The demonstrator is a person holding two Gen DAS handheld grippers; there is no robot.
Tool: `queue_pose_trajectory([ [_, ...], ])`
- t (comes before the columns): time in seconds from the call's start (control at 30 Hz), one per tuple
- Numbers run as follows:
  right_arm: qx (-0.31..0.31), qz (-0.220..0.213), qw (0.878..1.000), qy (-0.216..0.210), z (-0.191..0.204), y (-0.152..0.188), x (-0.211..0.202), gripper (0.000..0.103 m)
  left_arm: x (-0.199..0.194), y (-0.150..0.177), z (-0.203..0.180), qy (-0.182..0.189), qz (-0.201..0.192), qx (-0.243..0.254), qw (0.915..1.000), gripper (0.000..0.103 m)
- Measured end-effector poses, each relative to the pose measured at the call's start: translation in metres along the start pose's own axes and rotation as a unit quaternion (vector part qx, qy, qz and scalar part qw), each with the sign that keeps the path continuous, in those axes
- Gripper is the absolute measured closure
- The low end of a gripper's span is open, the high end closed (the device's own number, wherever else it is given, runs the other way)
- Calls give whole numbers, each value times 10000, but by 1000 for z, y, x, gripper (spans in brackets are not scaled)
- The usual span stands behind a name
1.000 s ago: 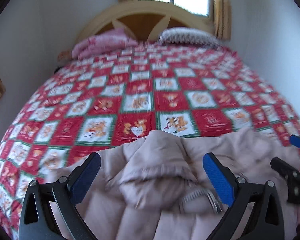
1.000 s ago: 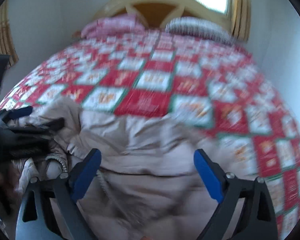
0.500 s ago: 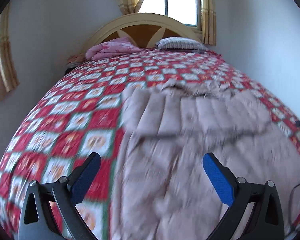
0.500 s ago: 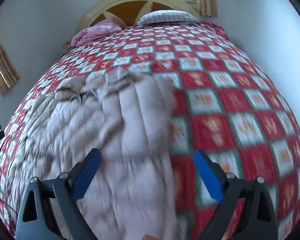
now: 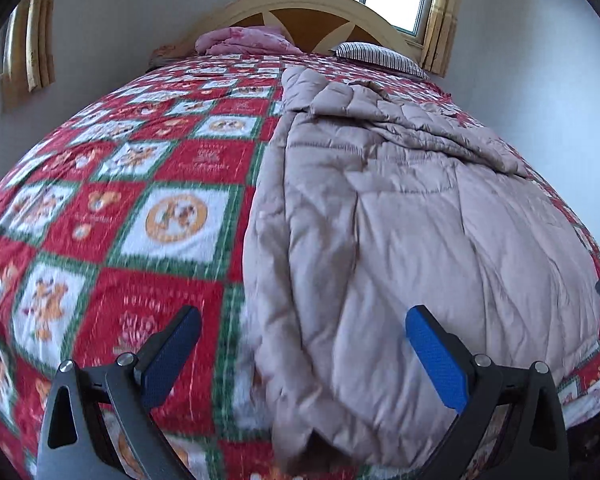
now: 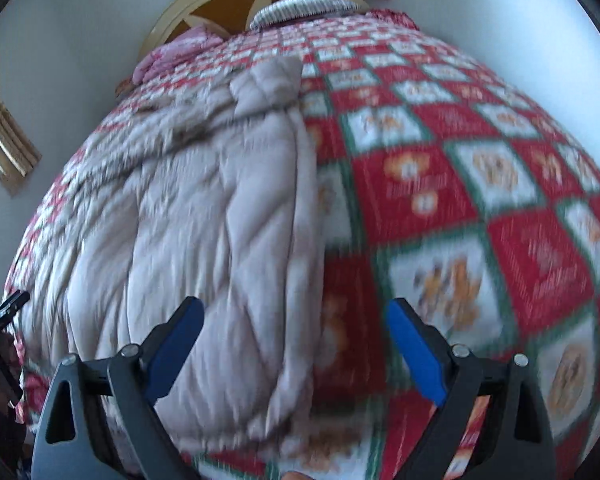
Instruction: Fold large clothes
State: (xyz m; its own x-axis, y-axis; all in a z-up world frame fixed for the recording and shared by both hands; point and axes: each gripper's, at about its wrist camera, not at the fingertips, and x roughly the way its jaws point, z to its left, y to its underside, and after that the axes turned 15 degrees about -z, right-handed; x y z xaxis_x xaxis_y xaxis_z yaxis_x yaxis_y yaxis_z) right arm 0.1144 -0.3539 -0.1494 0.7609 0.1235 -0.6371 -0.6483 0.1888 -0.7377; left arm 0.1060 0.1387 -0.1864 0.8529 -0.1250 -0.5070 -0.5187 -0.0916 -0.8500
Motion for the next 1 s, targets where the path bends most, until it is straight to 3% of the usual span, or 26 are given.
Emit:
queue_pose_trajectory([
  [0.2,318,133,9994,22,-6,39,-11,15,-1,8,2,251,90,-446,9986,1],
  [0.4,416,198,9989,-19,-5,51,-9,20,2,3,-2,693,132,-841,9940,3],
  [0.47,505,203,9985,-51,-4,51,-9,26,2,3,-11,652,213,-672,9954,35],
  [0.5,477,226,9986,-60,-3,51,-8,30,1,3,-15,609,243,-532,9964,40],
  [0.53,419,242,9988,-52,0,52,-9,44,-1,3,-19,740,218,-462,9960,56],
  [0.57,390,256,9988,-115,2,52,-11,65,-3,4,-19,817,201,-439,9955,71],
  [0.67,516,265,9977,-342,4,54,-15,83,-9,2,-16,871,119,-498,9949,86],
  [0.8,1143,83,9904,-776,-10,56,-18,91,-33,-13,-17,1023,-118,-454,9936,89],
  [1.0,1448,-506,9800,-1264,-17,44,-65,92,-94,-47,-32,1517,-646,-350,9857,91],
])
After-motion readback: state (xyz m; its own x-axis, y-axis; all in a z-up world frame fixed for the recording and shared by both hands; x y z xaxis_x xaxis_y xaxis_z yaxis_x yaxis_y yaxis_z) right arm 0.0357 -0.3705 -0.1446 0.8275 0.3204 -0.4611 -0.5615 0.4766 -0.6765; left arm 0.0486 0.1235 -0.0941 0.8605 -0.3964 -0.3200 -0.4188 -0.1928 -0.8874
